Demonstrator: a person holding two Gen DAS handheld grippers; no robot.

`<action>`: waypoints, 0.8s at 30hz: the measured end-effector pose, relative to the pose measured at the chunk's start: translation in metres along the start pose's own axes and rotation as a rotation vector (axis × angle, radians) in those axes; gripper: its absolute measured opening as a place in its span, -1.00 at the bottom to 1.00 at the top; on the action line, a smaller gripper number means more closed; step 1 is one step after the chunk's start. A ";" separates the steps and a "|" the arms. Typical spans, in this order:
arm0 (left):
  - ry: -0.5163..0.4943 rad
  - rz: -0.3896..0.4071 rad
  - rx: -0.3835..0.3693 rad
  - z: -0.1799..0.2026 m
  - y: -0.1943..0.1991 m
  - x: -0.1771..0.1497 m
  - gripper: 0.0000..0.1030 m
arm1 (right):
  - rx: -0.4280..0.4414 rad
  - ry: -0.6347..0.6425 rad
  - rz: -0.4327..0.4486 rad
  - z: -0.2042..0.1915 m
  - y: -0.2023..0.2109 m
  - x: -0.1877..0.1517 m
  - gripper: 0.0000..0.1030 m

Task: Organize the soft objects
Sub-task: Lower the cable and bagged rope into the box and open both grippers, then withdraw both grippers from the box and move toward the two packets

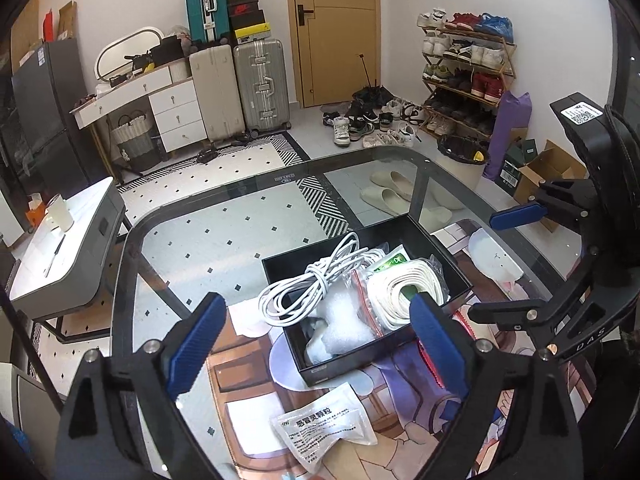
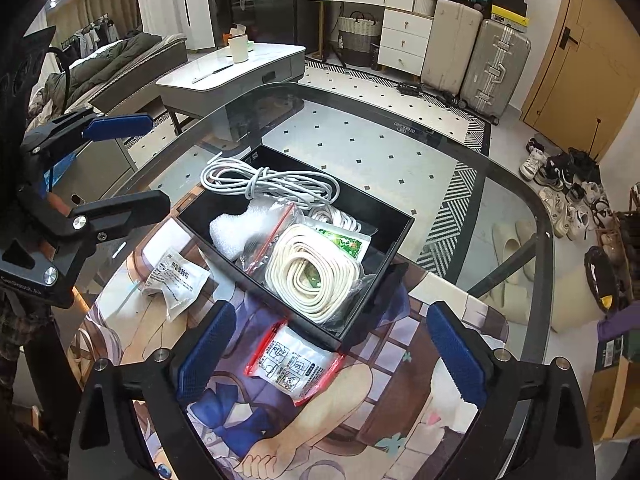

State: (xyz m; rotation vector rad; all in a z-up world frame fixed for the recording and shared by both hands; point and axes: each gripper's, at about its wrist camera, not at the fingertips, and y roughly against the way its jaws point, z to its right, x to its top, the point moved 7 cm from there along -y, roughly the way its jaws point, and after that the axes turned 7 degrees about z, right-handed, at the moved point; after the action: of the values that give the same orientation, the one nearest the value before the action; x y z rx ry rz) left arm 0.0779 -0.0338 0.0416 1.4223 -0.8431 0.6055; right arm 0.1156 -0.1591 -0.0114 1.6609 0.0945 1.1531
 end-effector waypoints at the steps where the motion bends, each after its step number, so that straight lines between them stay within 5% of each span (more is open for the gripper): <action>1: -0.001 0.003 0.001 0.000 0.001 0.000 0.82 | -0.004 0.003 0.001 -0.001 0.000 0.000 0.90; 24: 0.051 -0.046 -0.032 -0.001 0.008 -0.044 0.84 | -0.006 -0.047 -0.031 -0.005 0.000 -0.031 0.92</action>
State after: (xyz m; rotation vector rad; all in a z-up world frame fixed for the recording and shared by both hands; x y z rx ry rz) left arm 0.0457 -0.0263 0.0117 1.3878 -0.7751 0.5886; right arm 0.0953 -0.1731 -0.0313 1.6753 0.0867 1.0892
